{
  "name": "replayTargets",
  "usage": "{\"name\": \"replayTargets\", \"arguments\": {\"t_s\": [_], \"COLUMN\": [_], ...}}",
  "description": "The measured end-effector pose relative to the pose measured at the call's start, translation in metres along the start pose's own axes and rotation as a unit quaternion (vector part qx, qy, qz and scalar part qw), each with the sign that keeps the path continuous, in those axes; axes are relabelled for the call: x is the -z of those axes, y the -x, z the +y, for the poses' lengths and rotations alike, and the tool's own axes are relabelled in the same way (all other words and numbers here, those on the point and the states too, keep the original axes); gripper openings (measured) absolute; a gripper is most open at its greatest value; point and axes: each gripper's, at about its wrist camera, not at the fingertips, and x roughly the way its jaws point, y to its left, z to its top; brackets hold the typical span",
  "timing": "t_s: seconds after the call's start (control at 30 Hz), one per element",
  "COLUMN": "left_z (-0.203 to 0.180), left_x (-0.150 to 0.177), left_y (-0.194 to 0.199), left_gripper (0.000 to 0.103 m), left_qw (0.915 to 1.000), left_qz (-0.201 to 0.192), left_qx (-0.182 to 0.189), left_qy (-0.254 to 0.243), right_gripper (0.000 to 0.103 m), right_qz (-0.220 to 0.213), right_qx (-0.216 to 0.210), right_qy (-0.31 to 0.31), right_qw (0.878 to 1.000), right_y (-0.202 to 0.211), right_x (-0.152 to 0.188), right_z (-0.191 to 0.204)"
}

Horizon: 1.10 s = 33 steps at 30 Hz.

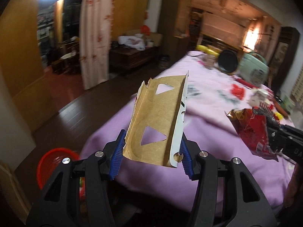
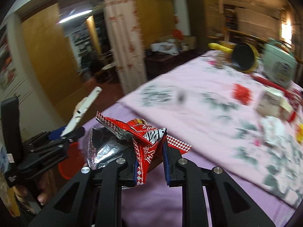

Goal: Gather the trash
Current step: 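Carry the cardboard piece and snack bag off the table toward the red basket, then open the left tool over the red basket while the right tool releases the snack bag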

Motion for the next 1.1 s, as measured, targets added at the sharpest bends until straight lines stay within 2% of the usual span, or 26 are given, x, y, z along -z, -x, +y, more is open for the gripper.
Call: {"name": "replayTargets", "arguments": {"t_s": [0.17, 0.3, 0.43, 0.53, 0.7, 0.8, 0.9, 1.1], "left_z": [0.063, 0.111, 0.165, 0.201, 0.252, 0.273, 0.283, 0.292], "left_x": [0.018, 0.032, 0.052, 0.074, 0.116, 0.14, 0.152, 0.154], "left_y": [0.011, 0.014, 0.006, -0.008, -0.036, -0.048, -0.053, -0.059], "left_gripper": [0.053, 0.053, 0.053, 0.053, 0.053, 0.053, 0.053, 0.053], "left_qw": [0.9979, 0.9931, 0.985, 0.9765, 0.9579, 0.9473, 0.9401, 0.937], "left_qz": [0.007, 0.017, 0.044, 0.077, 0.134, 0.165, 0.182, 0.187], "left_qx": [-0.045, -0.08, -0.111, -0.136, -0.17, -0.187, -0.196, -0.212], "left_qy": [0.047, 0.084, 0.125, 0.148, 0.189, 0.201, 0.212, 0.205], "right_gripper": [0.02, 0.02, 0.02, 0.02, 0.02, 0.02, 0.021, 0.021], "right_qz": [0.014, 0.029, 0.057, 0.1, 0.149, 0.186, 0.224, 0.271], "right_qx": [-0.073, -0.12, -0.153, -0.179, -0.191, -0.197, -0.202, -0.198], "right_qy": [0.06, 0.111, 0.137, 0.133, 0.12, 0.113, 0.114, 0.115], "right_qw": [0.995, 0.986, 0.977, 0.97, 0.963, 0.956, 0.946, 0.935], "right_y": [-0.025, -0.044, -0.071, -0.105, -0.157, -0.193, -0.224, -0.266], "right_x": [-0.009, -0.009, -0.003, 0.006, 0.018, 0.03, 0.046, 0.072], "right_z": [0.076, 0.137, 0.182, 0.212, 0.244, 0.262, 0.28, 0.302]}}
